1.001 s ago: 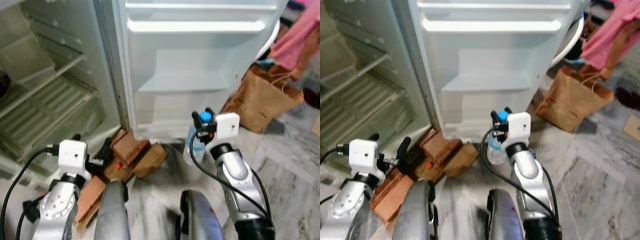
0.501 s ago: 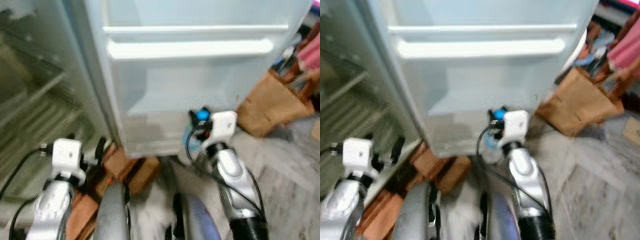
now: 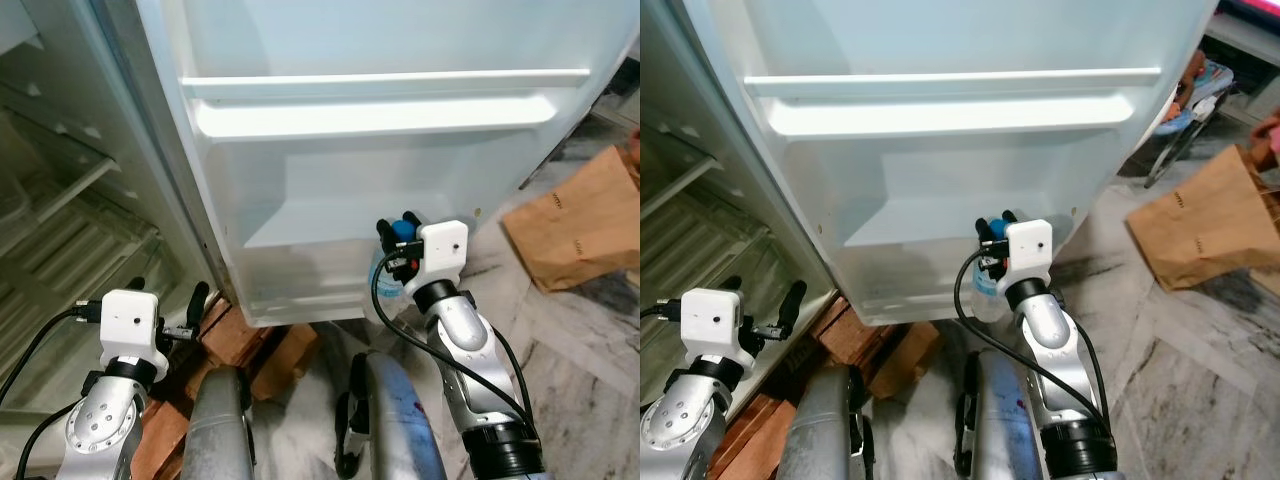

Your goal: Restocking fridge

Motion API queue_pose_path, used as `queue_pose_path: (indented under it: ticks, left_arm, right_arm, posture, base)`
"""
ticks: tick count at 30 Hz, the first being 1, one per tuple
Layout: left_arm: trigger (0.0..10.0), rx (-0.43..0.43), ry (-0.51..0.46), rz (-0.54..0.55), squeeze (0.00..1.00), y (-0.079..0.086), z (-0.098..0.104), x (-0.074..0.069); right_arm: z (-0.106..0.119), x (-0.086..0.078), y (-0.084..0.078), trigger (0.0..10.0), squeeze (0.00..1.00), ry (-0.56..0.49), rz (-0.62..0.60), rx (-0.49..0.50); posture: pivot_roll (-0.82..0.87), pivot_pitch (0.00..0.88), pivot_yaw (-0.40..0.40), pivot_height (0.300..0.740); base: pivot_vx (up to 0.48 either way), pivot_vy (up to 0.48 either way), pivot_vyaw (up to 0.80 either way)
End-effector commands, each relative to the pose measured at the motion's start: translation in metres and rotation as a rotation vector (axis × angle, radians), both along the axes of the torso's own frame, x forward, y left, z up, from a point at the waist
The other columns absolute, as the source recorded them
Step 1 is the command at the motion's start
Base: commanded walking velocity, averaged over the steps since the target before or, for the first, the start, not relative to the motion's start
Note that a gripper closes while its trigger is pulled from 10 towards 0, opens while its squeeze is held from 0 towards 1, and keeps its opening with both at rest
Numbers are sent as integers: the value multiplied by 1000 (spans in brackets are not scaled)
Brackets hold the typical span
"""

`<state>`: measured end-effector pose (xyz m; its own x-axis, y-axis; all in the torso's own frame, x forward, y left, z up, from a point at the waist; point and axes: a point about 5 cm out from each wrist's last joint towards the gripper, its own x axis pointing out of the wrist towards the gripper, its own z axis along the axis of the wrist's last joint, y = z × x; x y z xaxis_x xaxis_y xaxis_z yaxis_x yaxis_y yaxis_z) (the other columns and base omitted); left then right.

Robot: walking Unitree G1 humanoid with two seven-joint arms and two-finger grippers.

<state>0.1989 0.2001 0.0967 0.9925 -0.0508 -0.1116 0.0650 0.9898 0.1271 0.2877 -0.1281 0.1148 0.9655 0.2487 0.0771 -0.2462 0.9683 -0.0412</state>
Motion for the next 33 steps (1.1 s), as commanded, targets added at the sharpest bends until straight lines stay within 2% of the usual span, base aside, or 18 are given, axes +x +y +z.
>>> queue_pose_path:
  ticks: [1,5,9,16,19,20,30,33]
  left_arm:
    - [10000,18,19,24,0,3,-1,-7]
    - [10000,7,63,61,0,9,-5,-18]
    - [10000,19,69,59,0,12,-3,-23]
    - [10000,37,70,71,0,18,1,-26]
    - [10000,38,70,73,0,18,1,-26]
    - [10000,40,70,75,0,19,2,-27]
    - [10000,64,56,94,0,21,5,-23]
    - [10000,72,45,88,0,21,8,-22]
  right_arm:
    - [-1,1,-5,10000,0,-6,-9,-11]
    - [-9,5,-5,10000,0,40,-8,-18]
    - [-14,8,0,10000,0,49,34,-40]
    - [-20,13,6,10000,0,49,93,-88]
    - [-21,15,6,10000,0,46,98,-97]
    - [-21,16,8,10000,0,39,107,-96]
    - [-17,27,22,10000,0,-53,194,-195]
    - [-14,32,28,10000,0,-106,222,-261]
  posture:
    - [102,205,-45,620]
    - [108,209,-43,620]
    - [137,235,-41,595]
    - [159,252,-40,540]
    - [162,252,-39,530]
    - [164,251,-39,520]
    - [172,254,-33,520]
    - [180,271,-30,520]
  base:
    - [0,0,0]
    - [0,0,0]
    - [0,0,0]
    - [0,0,0]
    - [0,0,0]
    - [0,0,0]
    - [0,0,0]
    - [0,0,0]
